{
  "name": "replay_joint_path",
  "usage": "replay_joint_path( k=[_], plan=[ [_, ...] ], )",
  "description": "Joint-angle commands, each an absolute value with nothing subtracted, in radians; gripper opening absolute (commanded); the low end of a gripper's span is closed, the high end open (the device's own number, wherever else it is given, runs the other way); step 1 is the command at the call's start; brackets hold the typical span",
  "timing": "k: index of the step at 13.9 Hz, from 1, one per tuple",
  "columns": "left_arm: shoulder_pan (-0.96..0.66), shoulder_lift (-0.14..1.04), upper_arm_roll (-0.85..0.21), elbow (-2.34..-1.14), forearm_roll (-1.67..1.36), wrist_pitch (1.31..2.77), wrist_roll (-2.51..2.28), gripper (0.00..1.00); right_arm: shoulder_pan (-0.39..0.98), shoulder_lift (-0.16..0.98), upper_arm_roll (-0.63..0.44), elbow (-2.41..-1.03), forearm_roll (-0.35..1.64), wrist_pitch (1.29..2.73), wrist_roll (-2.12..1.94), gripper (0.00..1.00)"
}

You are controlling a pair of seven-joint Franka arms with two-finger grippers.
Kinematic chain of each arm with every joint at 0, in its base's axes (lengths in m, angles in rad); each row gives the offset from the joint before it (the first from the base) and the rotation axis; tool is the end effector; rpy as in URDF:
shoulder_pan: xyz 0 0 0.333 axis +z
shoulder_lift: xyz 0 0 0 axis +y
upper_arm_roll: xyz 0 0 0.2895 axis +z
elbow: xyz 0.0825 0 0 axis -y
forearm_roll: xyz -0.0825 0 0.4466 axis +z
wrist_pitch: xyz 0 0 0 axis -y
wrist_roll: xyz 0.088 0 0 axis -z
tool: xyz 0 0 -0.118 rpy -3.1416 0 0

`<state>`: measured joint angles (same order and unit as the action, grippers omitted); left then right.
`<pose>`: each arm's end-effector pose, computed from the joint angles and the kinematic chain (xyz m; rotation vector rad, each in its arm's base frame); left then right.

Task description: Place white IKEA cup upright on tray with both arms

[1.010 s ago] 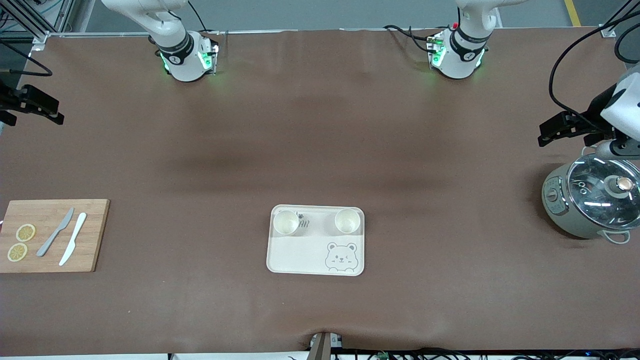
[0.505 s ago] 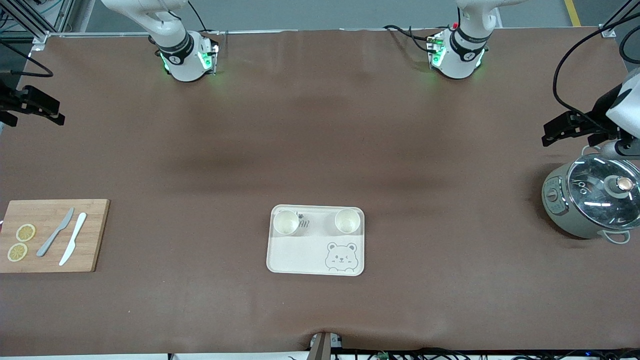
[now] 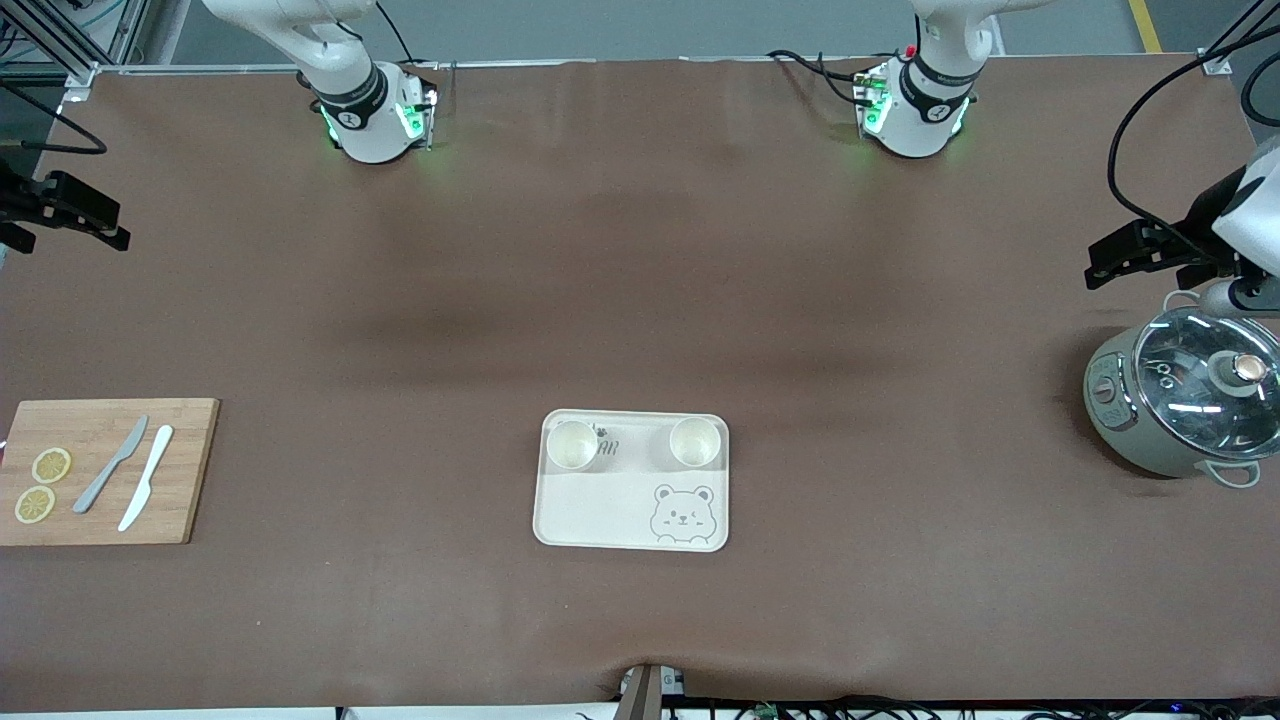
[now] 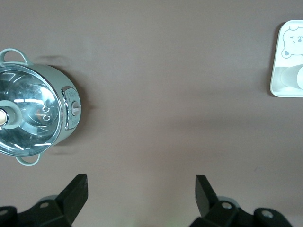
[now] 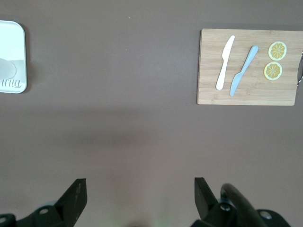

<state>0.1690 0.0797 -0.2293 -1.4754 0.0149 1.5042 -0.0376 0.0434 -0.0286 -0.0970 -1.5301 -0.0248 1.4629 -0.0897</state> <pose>0.6312 -0.0313 0.5834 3.1396 -0.0342 -0.0768 0.5964 -0.0359 0.6166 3.1214 0.0531 -0.0628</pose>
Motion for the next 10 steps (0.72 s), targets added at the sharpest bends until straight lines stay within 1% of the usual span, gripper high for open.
replay_joint_path(
  k=[1,10],
  plan=[
    [0.184,0.071,-0.235,-1.47,0.045,1.479,-0.014,1.0,0.041,-0.021,-0.089,-1.511,-0.015,1.46,-0.089,1.0],
    [0.187,0.067,-0.235,-1.47,0.044,1.47,-0.014,1.0,0.041,-0.021,-0.092,-1.513,-0.015,1.459,-0.089,1.0]
  ],
)
